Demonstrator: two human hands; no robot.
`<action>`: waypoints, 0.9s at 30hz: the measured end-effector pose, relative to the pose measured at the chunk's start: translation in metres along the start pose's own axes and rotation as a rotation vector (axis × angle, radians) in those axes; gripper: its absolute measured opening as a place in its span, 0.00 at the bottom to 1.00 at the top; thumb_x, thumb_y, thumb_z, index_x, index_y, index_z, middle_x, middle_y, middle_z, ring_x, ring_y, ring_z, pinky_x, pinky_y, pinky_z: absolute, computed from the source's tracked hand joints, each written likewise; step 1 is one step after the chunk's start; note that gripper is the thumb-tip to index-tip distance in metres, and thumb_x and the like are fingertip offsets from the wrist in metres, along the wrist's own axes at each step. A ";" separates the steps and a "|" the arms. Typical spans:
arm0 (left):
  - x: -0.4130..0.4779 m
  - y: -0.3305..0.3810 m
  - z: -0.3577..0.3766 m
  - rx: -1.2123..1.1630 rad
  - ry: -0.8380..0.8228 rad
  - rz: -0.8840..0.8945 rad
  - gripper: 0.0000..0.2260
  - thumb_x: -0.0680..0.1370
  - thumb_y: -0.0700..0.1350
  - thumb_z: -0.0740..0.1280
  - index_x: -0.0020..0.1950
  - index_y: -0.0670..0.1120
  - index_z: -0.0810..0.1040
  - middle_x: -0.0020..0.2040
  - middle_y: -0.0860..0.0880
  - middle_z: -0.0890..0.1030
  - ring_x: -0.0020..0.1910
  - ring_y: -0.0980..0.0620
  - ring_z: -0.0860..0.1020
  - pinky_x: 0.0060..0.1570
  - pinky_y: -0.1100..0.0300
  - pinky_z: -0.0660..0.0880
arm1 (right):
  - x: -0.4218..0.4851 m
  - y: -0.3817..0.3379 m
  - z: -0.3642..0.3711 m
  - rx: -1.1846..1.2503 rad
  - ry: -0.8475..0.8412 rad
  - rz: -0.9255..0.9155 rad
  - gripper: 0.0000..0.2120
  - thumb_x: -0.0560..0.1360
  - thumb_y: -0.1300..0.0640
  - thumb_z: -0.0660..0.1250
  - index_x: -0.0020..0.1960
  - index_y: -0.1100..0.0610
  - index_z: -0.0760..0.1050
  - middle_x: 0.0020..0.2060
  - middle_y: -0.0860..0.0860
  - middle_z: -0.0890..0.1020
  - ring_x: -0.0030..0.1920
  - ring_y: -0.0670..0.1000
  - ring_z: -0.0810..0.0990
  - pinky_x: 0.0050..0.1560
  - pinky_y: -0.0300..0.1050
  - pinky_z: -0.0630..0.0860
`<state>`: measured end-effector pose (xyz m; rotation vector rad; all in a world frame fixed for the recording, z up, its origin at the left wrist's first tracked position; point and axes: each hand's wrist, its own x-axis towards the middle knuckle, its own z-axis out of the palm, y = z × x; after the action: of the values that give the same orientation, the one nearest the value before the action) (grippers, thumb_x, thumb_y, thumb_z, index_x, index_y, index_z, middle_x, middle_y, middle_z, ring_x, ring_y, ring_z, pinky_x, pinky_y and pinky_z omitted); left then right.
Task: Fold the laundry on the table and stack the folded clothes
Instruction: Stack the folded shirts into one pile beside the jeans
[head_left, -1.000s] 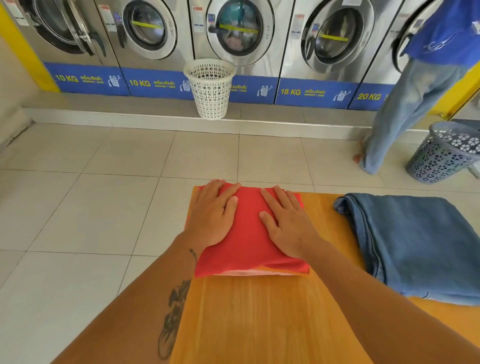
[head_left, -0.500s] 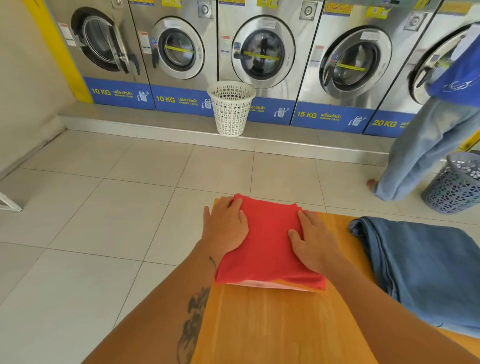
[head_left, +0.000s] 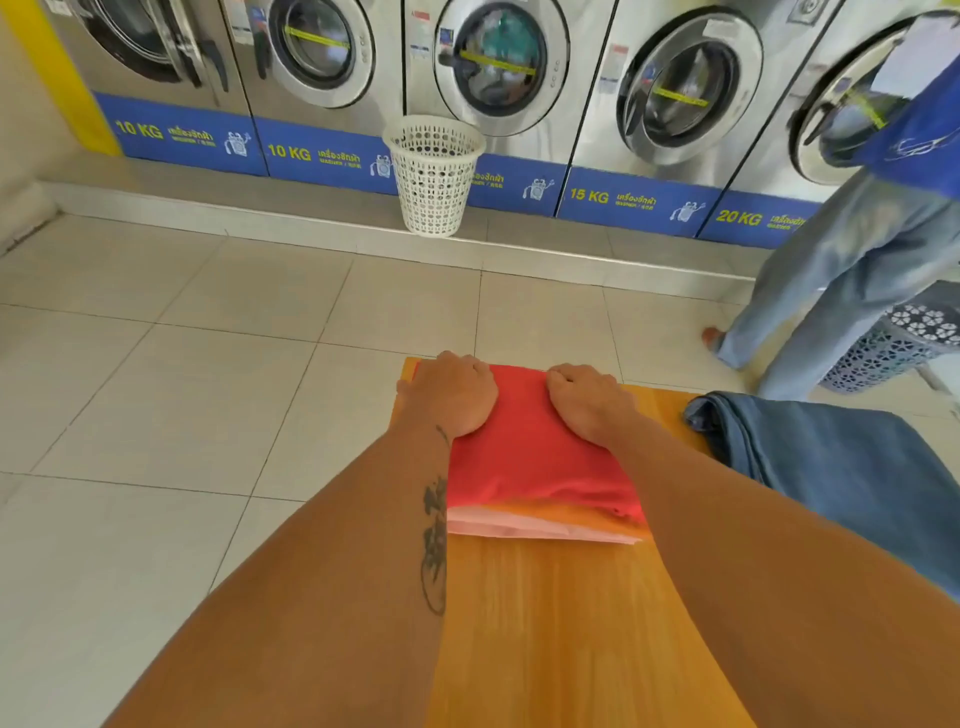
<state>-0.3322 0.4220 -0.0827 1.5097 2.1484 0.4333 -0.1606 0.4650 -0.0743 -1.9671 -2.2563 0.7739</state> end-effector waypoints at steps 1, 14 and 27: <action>0.003 -0.004 0.003 -0.018 0.000 -0.015 0.23 0.79 0.53 0.46 0.54 0.47 0.78 0.53 0.46 0.77 0.55 0.42 0.74 0.60 0.40 0.70 | 0.004 0.004 0.001 0.031 -0.005 0.007 0.24 0.75 0.43 0.46 0.57 0.48 0.76 0.63 0.54 0.78 0.62 0.61 0.74 0.65 0.59 0.67; -0.069 0.005 0.009 0.193 0.455 0.483 0.19 0.79 0.51 0.53 0.66 0.50 0.75 0.66 0.48 0.73 0.68 0.47 0.69 0.71 0.35 0.55 | -0.081 0.003 0.023 -0.112 0.320 -0.239 0.26 0.79 0.42 0.48 0.77 0.41 0.56 0.79 0.48 0.57 0.79 0.53 0.51 0.74 0.67 0.46; -0.053 -0.039 0.020 0.233 0.064 0.569 0.36 0.77 0.69 0.49 0.80 0.56 0.45 0.81 0.50 0.48 0.80 0.49 0.43 0.77 0.41 0.44 | -0.110 0.058 0.063 0.018 0.423 -0.249 0.26 0.82 0.44 0.49 0.79 0.45 0.56 0.79 0.50 0.56 0.79 0.55 0.51 0.77 0.56 0.53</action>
<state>-0.3367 0.3588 -0.1090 2.2736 1.8342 0.4284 -0.1091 0.3445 -0.1219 -1.6070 -2.1607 0.3139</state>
